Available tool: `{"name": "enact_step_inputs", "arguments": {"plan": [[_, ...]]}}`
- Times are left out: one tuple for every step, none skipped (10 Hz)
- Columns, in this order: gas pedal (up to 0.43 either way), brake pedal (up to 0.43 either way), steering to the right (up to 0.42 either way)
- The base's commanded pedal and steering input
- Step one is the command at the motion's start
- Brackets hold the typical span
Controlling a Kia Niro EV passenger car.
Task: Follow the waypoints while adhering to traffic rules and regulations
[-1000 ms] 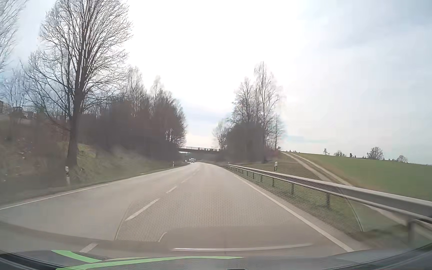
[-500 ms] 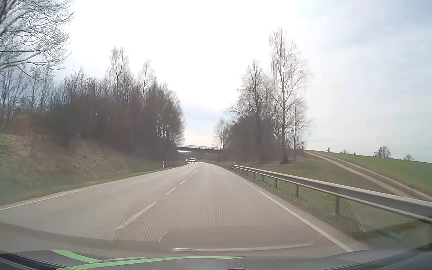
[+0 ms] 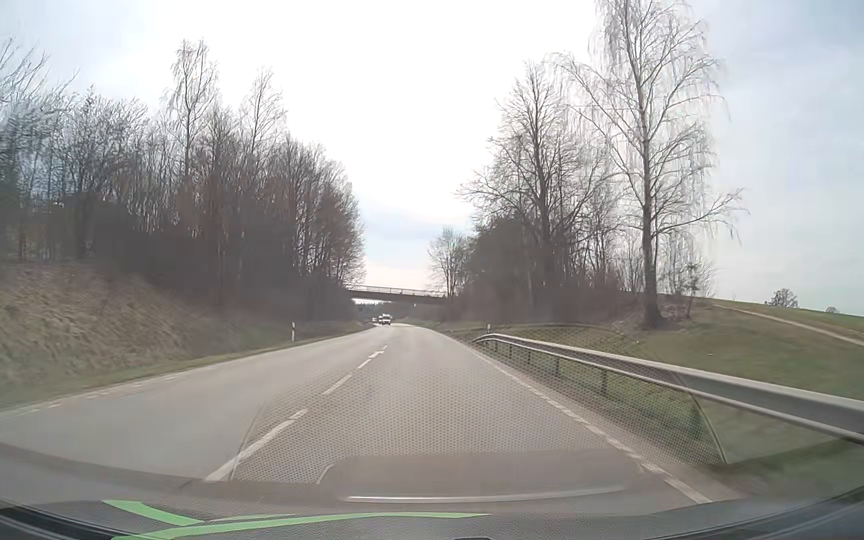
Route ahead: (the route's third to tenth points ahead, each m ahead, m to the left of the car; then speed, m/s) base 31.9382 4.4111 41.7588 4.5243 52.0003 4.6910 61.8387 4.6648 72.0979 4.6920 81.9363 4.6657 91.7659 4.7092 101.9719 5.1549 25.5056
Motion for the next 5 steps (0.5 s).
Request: {"name": "enact_step_inputs", "arguments": {"plan": [[0.189,0.0,-0.002],[0.189,0.0,-0.001],[0.189,0.0,-0.002],[0.189,0.0,-0.001],[0.189,0.0,-0.001]]}}
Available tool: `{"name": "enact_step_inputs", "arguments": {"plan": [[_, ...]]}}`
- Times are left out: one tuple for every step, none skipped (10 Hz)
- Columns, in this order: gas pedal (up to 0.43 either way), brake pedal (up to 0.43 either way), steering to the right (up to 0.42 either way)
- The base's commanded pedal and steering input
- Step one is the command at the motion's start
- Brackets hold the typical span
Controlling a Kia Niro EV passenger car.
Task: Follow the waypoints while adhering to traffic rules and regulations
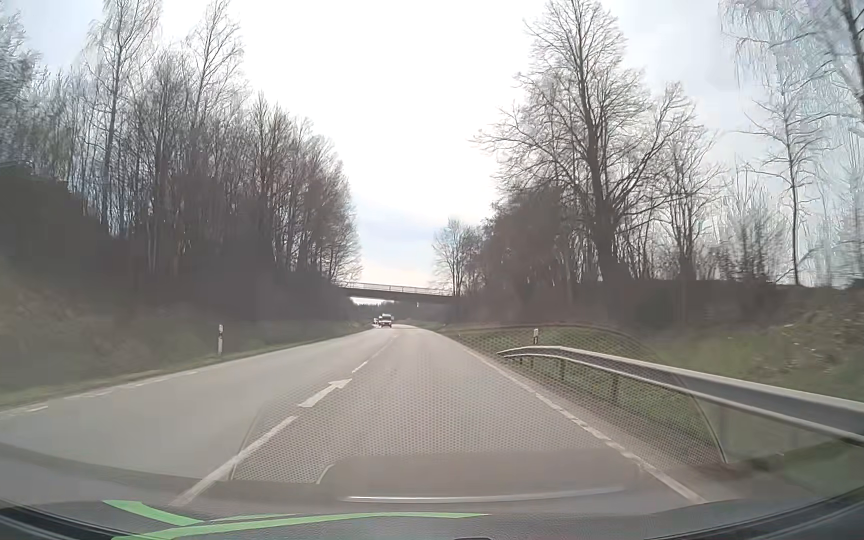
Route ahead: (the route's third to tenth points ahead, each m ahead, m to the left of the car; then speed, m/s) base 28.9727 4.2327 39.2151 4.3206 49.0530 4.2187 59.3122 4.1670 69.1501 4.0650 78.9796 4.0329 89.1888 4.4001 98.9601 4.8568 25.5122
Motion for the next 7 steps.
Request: {"name": "enact_step_inputs", "arguments": {"plan": [[0.189,0.0,-0.002],[0.189,0.0,-0.001],[0.189,0.0,-0.002],[0.189,0.0,-0.001],[0.189,0.0,-0.001],[0.189,0.0,-0.002],[0.189,0.0,-0.002]]}}
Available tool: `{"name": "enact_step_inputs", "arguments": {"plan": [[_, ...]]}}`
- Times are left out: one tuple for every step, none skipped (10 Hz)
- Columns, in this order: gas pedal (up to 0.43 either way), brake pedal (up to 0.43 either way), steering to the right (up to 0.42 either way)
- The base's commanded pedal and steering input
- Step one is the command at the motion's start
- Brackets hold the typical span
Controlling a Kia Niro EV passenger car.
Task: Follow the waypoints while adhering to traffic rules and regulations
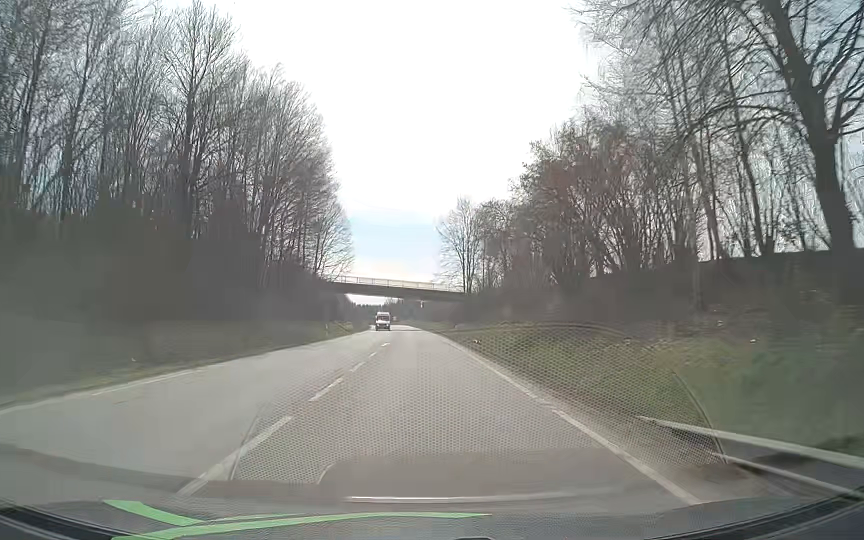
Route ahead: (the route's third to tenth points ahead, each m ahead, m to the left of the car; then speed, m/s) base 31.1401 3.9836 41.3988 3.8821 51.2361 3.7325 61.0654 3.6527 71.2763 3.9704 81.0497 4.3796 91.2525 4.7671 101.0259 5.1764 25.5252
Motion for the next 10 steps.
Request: {"name": "enact_step_inputs", "arguments": {"plan": [[0.189,0.0,-0.002],[0.189,0.0,-0.003],[0.177,0.0,-0.002],[0.169,0.0,-0.003],[0.169,0.0,-0.002],[0.157,0.0,-0.003],[0.157,0.0,-0.003],[0.15,0.0,-0.003],[0.138,0.0,-0.002],[0.11,0.0,-0.003]]}}
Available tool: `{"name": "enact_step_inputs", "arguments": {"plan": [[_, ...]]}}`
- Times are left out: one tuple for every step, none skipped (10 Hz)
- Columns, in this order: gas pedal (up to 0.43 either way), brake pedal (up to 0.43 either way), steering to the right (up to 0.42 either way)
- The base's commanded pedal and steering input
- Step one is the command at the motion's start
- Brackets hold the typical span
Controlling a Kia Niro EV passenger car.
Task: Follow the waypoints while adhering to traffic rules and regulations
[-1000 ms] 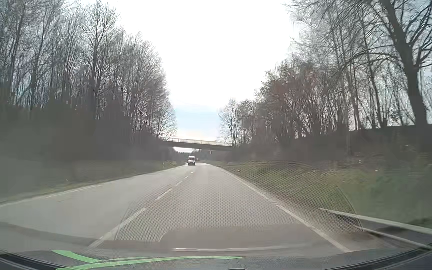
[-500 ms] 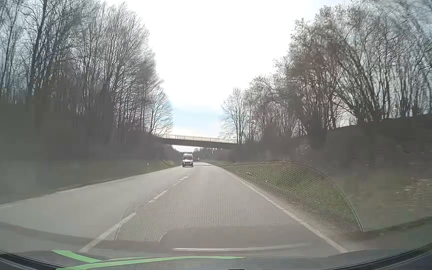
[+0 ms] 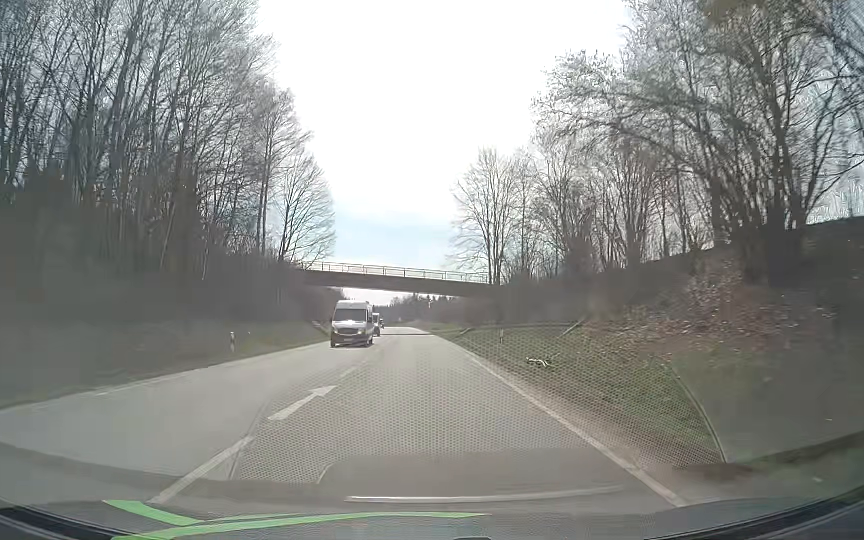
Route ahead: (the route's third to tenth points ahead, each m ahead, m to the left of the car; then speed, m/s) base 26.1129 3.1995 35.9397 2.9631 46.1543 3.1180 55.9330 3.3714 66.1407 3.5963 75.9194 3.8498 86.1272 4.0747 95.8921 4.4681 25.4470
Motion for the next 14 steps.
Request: {"name": "enact_step_inputs", "arguments": {"plan": [[0.067,0.0,-0.003],[0.047,0.0,-0.003],[0.047,0.0,-0.003],[0.039,0.0,-0.003],[0.0,0.0,-0.003],[0.0,0.0,-0.002],[0.0,0.0,-0.002],[0.0,0.0,-0.003],[0.0,0.0,-0.002],[0.0,0.0,-0.002],[0.0,0.0,-0.003],[0.0,0.0,-0.002],[0.0,0.0,-0.002],[0.0,0.0,-0.002]]}}
